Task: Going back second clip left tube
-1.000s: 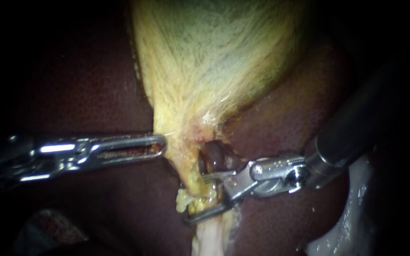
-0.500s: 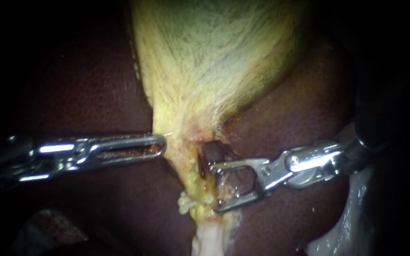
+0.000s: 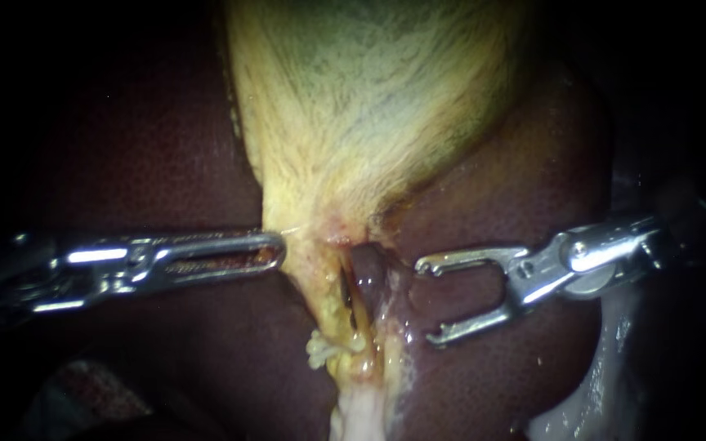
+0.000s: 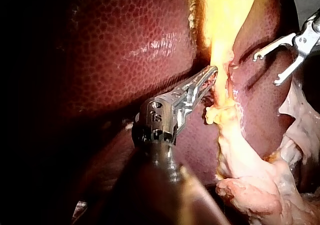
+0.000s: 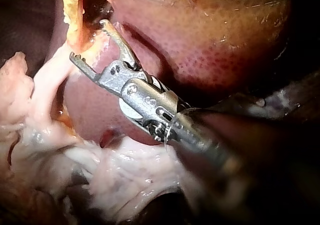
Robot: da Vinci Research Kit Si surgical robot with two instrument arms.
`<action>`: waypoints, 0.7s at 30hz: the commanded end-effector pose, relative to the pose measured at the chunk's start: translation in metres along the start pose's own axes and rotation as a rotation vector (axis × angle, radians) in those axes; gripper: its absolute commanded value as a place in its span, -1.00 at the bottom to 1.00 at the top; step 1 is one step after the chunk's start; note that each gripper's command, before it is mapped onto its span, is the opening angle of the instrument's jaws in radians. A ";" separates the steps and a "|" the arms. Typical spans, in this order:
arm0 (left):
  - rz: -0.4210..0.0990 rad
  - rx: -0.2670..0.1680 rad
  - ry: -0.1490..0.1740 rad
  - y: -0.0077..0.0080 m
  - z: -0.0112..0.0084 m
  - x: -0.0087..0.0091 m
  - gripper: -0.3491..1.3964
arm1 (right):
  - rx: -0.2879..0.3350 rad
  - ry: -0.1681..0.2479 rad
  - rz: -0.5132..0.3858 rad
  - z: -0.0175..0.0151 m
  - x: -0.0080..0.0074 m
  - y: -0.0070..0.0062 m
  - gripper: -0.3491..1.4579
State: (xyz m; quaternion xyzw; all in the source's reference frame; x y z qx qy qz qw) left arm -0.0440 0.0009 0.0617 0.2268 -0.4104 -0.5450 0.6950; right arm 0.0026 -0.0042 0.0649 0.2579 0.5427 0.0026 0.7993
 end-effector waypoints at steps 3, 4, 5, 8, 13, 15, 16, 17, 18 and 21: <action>0.002 -0.004 -0.002 0.0003 0.0006 0.0002 -1.00 | -0.001 -0.001 -0.014 -0.0002 0.0005 -0.0001 0.05; 0.002 -0.005 -0.003 0.0005 0.0010 0.0003 -1.00 | -0.001 -0.001 -0.014 -0.0002 0.0005 -0.0002 0.05; 0.003 -0.006 -0.004 0.0006 0.0013 0.0004 -1.00 | 0.000 -0.002 -0.020 -0.0003 0.0005 -0.0003 0.05; 0.007 -0.012 -0.009 0.0009 0.0027 0.0011 -1.00 | 0.001 -0.002 -0.027 -0.0004 0.0004 -0.0003 0.05; 0.012 -0.009 0.006 0.0007 0.0051 0.0019 -1.00 | 0.002 -0.002 -0.027 -0.0008 0.0003 -0.0004 0.05; 0.013 -0.002 0.010 0.0005 0.0058 0.0020 -1.00 | 0.002 -0.002 -0.033 -0.0008 0.0003 -0.0005 0.05; 0.013 -0.001 0.011 0.0004 0.0060 0.0021 -1.00 | 0.002 -0.002 -0.033 -0.0008 0.0003 -0.0005 0.05; 0.013 0.001 0.012 0.0002 0.0063 0.0021 -1.00 | 0.002 -0.002 -0.033 -0.0008 0.0003 -0.0005 0.05; 0.013 0.002 0.013 0.0001 0.0065 0.0022 -1.00 | 0.002 -0.002 -0.033 -0.0008 0.0003 -0.0005 0.05; 0.014 0.004 0.014 -0.0003 0.0070 0.0023 -1.00 | 0.003 -0.003 -0.039 -0.0009 0.0003 -0.0005 0.05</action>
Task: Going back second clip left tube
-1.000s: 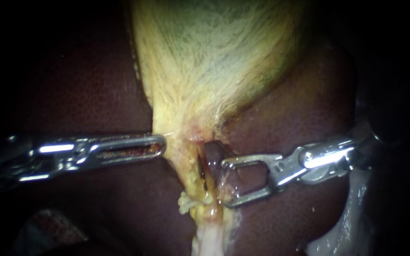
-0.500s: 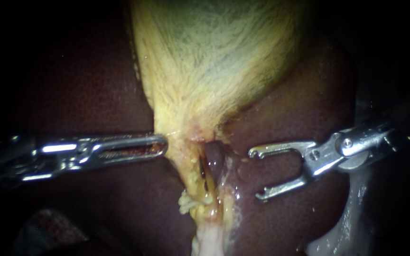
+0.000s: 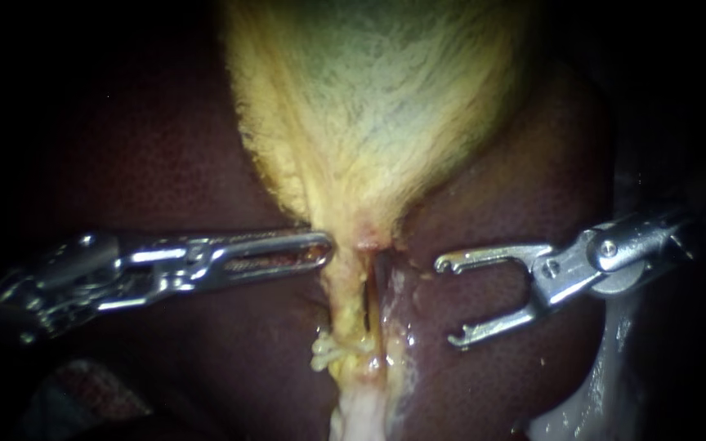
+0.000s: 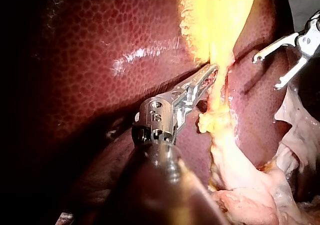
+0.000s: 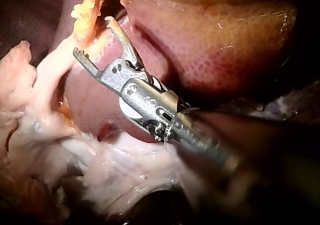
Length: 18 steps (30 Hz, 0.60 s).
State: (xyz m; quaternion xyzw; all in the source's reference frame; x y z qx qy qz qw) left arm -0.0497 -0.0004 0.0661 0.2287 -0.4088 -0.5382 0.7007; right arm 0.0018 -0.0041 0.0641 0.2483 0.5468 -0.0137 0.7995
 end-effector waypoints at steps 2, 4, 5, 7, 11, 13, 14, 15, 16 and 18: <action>0.002 0.002 0.003 -0.0001 0.0002 0.0001 -1.00 | 0.001 -0.001 -0.001 0.0000 0.0000 0.0000 0.05; 0.002 0.002 0.003 0.0000 0.0002 0.0001 -1.00 | 0.001 -0.001 0.000 -0.0001 0.0000 0.0000 0.05; 0.002 0.002 0.003 0.0000 0.0002 0.0001 -1.00 | 0.001 -0.001 0.000 -0.0001 0.0000 0.0000 0.05; 0.002 0.003 0.003 0.0000 0.0002 0.0001 -1.00 | 0.001 -0.001 -0.001 -0.0001 0.0000 0.0000 0.05; 0.002 0.002 0.006 0.0001 0.0002 0.0001 -1.00 | 0.001 -0.001 -0.001 -0.0001 -0.0001 0.0000 0.05; 0.003 0.002 0.006 0.0002 0.0002 0.0001 -1.00 | 0.001 -0.001 -0.001 -0.0002 -0.0001 0.0000 0.05; 0.003 0.002 0.007 0.0003 0.0003 0.0001 -1.00 | 0.001 -0.001 -0.001 -0.0002 -0.0001 -0.0001 0.05; 0.003 0.003 0.007 0.0003 0.0003 0.0001 -1.00 | 0.001 -0.001 -0.001 -0.0002 -0.0001 -0.0001 0.05; 0.003 0.003 0.007 0.0004 0.0003 0.0001 -1.00 | 0.002 -0.001 -0.001 -0.0002 -0.0001 -0.0001 0.05; 0.003 0.003 0.007 0.0005 0.0004 0.0000 -1.00 | 0.002 0.000 -0.001 -0.0003 -0.0001 -0.0001 0.05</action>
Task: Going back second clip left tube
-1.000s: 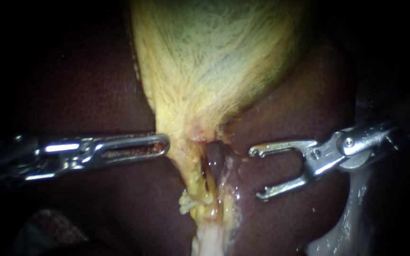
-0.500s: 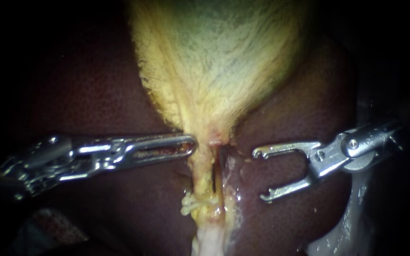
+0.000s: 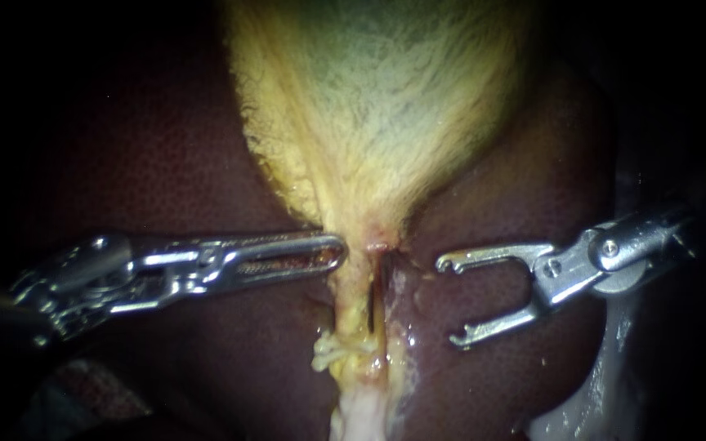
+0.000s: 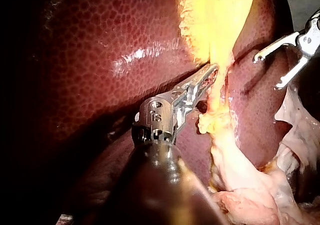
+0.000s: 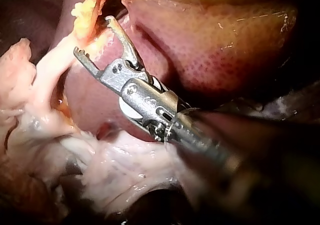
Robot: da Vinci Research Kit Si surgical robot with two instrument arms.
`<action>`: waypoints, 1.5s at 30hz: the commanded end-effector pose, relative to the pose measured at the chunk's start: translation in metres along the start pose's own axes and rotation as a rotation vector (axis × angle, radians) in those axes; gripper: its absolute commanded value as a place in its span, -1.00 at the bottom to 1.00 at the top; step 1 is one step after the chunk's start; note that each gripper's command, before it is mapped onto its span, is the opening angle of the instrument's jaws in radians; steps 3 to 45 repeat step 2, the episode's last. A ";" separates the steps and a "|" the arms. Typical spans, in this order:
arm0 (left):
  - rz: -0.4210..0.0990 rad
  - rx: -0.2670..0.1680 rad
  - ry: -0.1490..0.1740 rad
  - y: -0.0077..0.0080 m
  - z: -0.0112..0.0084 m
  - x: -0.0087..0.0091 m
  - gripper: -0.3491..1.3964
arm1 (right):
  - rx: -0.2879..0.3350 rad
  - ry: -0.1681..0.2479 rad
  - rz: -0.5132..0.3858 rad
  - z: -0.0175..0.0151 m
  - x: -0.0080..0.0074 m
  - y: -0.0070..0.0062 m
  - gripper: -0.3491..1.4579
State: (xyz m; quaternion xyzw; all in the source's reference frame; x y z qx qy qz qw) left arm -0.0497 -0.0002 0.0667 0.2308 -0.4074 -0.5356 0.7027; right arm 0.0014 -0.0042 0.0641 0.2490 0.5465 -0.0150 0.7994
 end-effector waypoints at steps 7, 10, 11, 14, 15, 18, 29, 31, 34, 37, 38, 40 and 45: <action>0.000 0.001 0.000 0.0001 0.0000 0.0000 -1.00 | 0.000 0.001 0.000 -0.0001 0.0000 -0.0001 0.05; 0.000 0.001 0.000 0.0001 0.0000 0.0000 -1.00 | 0.000 0.001 0.000 -0.0001 0.0000 -0.0001 0.05; 0.000 0.001 0.000 0.0001 0.0000 0.0000 -1.00 | 0.000 0.001 0.000 -0.0001 0.0000 -0.0001 0.05; 0.000 0.001 0.000 0.0001 0.0000 0.0000 -1.00 | 0.000 0.001 0.000 -0.0001 0.0000 -0.0001 0.05; 0.000 0.001 0.000 0.0001 0.0000 0.0000 -1.00 | 0.000 0.001 0.000 -0.0001 0.0000 -0.0001 0.05; 0.000 0.001 0.000 0.0001 0.0000 0.0000 -1.00 | 0.000 0.001 0.000 -0.0001 0.0000 -0.0001 0.05; 0.000 0.001 0.000 0.0001 0.0000 0.0000 -1.00 | 0.000 0.001 0.000 -0.0001 0.0000 -0.0001 0.05; 0.000 0.001 0.000 0.0001 0.0000 0.0000 -1.00 | 0.000 0.001 0.000 -0.0001 0.0000 -0.0001 0.05; 0.000 0.001 0.000 0.0001 0.0000 0.0000 -1.00 | 0.000 0.001 0.000 -0.0001 0.0000 -0.0001 0.05; 0.000 0.001 0.000 0.0001 0.0000 0.0000 -1.00 | 0.000 0.001 0.000 -0.0001 0.0000 -0.0001 0.05; 0.000 0.001 0.000 0.0001 0.0000 0.0000 -1.00 | 0.000 0.001 0.000 -0.0001 0.0000 -0.0001 0.05; 0.000 0.001 0.000 0.0001 0.0000 0.0000 -1.00 | 0.000 0.001 0.000 -0.0001 0.0000 -0.0001 0.05; 0.000 0.001 0.000 0.0001 0.0000 0.0000 -1.00 | 0.000 0.001 0.000 -0.0001 0.0000 -0.0001 0.05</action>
